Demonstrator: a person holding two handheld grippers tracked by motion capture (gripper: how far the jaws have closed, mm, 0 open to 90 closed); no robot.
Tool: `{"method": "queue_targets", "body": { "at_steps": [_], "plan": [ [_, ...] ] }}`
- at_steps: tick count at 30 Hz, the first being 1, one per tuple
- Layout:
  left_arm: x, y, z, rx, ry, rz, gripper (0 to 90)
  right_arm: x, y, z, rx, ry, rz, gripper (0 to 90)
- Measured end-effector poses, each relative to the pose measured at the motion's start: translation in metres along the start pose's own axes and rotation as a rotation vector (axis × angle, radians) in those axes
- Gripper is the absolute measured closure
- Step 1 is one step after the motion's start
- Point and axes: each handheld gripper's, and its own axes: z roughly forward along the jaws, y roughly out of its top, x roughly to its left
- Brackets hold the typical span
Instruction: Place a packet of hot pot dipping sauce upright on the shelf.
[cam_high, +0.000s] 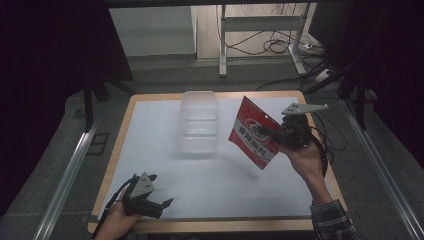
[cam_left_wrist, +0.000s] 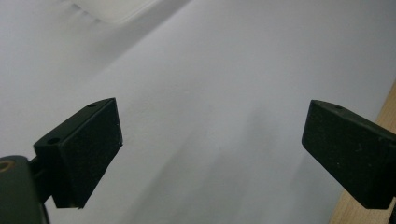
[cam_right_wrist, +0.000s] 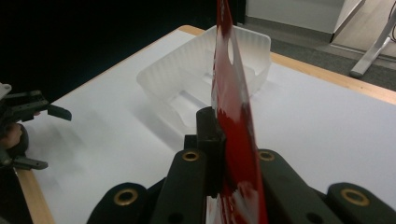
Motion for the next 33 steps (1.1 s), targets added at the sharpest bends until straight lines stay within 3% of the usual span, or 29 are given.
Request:
{"method": "queue_targets", "body": {
  "at_steps": [6, 33],
  "plan": [
    [0.0, 0.0, 0.0, -0.002, -0.002, -0.003, 5.0, -0.008, 0.014, 0.012, 0.006, -0.006, -0.022, 87.1],
    [0.0, 0.0, 0.0, -0.003, -0.003, -0.003, 5.0, -0.038, 0.068, 0.059, -0.005, 0.067, -0.054, 87.0]
  ]
}}
